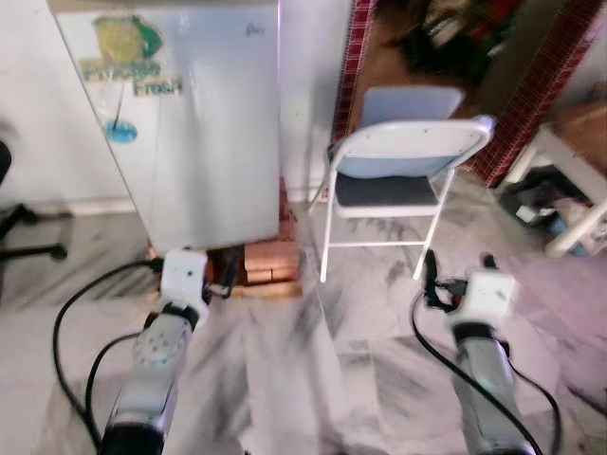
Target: Restocking fridge
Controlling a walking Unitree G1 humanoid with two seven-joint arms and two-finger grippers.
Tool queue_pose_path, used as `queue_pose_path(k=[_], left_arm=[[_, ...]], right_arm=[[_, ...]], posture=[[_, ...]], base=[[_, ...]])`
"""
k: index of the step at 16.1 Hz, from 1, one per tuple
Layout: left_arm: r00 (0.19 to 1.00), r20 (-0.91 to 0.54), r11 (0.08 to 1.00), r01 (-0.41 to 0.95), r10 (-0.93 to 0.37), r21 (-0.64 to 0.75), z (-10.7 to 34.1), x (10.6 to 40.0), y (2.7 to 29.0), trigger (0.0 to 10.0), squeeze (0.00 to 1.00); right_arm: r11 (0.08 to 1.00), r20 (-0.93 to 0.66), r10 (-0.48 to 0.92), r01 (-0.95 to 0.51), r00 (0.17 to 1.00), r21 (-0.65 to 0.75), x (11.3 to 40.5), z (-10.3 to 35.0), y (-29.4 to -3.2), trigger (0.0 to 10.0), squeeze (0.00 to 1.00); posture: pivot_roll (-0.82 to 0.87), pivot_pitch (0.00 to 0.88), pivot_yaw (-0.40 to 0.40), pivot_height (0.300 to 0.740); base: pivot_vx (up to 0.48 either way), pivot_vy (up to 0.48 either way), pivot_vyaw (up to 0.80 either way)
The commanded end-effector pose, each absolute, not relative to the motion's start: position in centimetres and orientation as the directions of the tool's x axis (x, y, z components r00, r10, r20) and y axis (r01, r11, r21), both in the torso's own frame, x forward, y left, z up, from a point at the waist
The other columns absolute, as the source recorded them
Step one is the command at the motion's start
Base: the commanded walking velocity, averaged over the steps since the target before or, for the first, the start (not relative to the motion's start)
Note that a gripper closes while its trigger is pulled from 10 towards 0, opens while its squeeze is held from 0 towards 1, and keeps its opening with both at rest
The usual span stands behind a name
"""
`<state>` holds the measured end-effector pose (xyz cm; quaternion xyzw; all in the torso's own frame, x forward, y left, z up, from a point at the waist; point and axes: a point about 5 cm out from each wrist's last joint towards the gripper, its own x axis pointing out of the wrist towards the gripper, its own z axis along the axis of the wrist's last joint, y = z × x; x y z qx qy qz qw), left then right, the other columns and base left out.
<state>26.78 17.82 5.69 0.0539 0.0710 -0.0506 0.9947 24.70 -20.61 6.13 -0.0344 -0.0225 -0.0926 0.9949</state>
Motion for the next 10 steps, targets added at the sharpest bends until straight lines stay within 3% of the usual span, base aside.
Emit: queue_pose_path(k=[1,6,10], left_arm=[[0.985,-0.17,0.993,0.06,-0.042,0.104,5.36,26.31,19.11,10.0,0.0],[0.98,-0.179,0.987,0.108,-0.086,0.116,5.27,26.76,18.77,10.0,0.0],[0.974,-0.185,0.981,0.155,-0.132,0.119,5.3,26.84,18.19,10.0,0.0]], right_arm=[[0.981,0.039,-0.187,0.189,0.981,-0.052,24.48,5.95,-20.21,10.0,0.0],[0.978,0.047,-0.2,0.202,0.979,-0.058,24.42,5.91,-20.3,10.0,0.0],[0.979,0.043,-0.194,0.197,0.98,-0.059,24.73,6.15,-20.43,10.0,0.0]], posture=[[0.04,0.043,-0.008,0.74],[0.02,0.035,0.024,0.74],[0.03,0.04,0.002,0.74]], base=[[0.0,0.48,0.0],[0.0,0.48,0.0],[0.0,0.48,0.0]])
